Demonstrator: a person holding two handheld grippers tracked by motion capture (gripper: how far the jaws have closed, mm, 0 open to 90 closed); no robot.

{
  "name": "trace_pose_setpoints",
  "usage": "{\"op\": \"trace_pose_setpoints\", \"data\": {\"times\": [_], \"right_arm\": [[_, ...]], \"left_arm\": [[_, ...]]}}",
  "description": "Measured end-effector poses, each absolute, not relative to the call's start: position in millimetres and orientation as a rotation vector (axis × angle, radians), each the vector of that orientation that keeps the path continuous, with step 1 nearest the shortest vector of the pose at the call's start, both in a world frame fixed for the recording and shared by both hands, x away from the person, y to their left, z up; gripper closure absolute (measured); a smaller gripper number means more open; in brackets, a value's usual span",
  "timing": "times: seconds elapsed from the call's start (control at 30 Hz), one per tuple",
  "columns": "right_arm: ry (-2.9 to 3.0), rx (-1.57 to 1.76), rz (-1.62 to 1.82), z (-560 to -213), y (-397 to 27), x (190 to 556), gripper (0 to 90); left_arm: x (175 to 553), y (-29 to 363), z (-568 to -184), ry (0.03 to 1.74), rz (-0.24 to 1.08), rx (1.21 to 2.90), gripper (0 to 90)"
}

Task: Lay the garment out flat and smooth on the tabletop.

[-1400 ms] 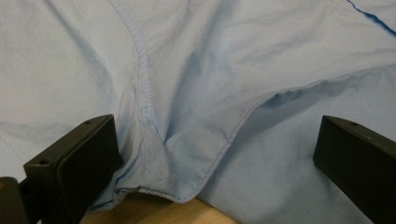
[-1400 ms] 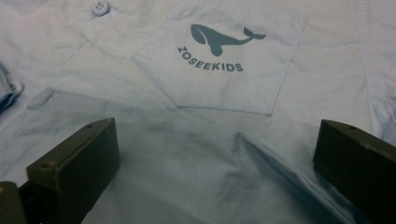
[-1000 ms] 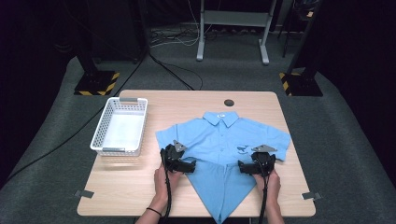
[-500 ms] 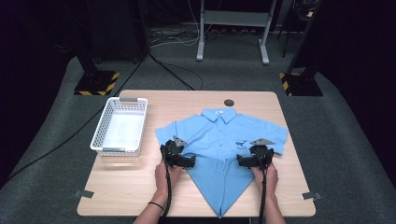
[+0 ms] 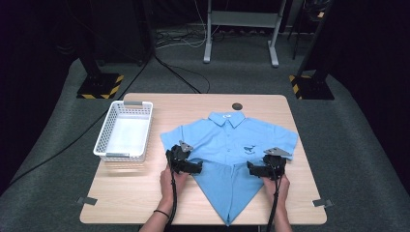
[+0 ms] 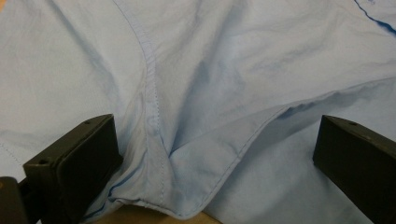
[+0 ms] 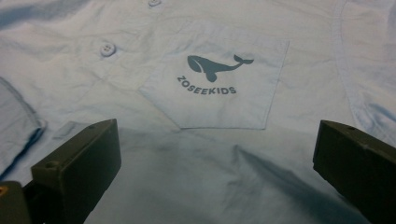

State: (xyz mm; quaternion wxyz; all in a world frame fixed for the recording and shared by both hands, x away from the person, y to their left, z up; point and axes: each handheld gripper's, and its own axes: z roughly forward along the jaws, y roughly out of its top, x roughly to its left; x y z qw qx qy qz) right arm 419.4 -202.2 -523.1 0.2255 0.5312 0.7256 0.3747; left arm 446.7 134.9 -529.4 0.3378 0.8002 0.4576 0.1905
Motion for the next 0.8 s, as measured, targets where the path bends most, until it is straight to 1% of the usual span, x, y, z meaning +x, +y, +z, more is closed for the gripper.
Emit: {"op": "trace_pose_setpoints", "data": {"times": [0.2,0.4,0.6,0.67,0.7,0.8], "right_arm": [[2.01,1.426,1.024,-522.7,-185.4,402.1,0.5],[2.052,1.378,0.987,-523.5,-161.4,392.4,1.2],[2.085,1.359,0.955,-525.0,-146.7,395.0,2.6],[2.097,1.358,0.947,-525.8,-144.9,397.3,4.2],[2.112,1.358,0.937,-526.8,-143.6,399.7,6.6],[2.128,1.368,0.925,-527.7,-142.6,401.4,8.8]], "left_arm": [[446.7,134.9,-529.4,1.193,0.496,2.084,0.0],[446.7,134.9,-529.4,1.193,0.496,2.084,0.0],[446.8,134.9,-529.3,1.192,0.496,2.085,0.0],[446.8,134.9,-529.3,1.192,0.496,2.085,0.0],[446.8,134.9,-529.3,1.192,0.496,2.085,0.1],[446.8,134.9,-529.3,1.192,0.496,2.085,0.0]]}}
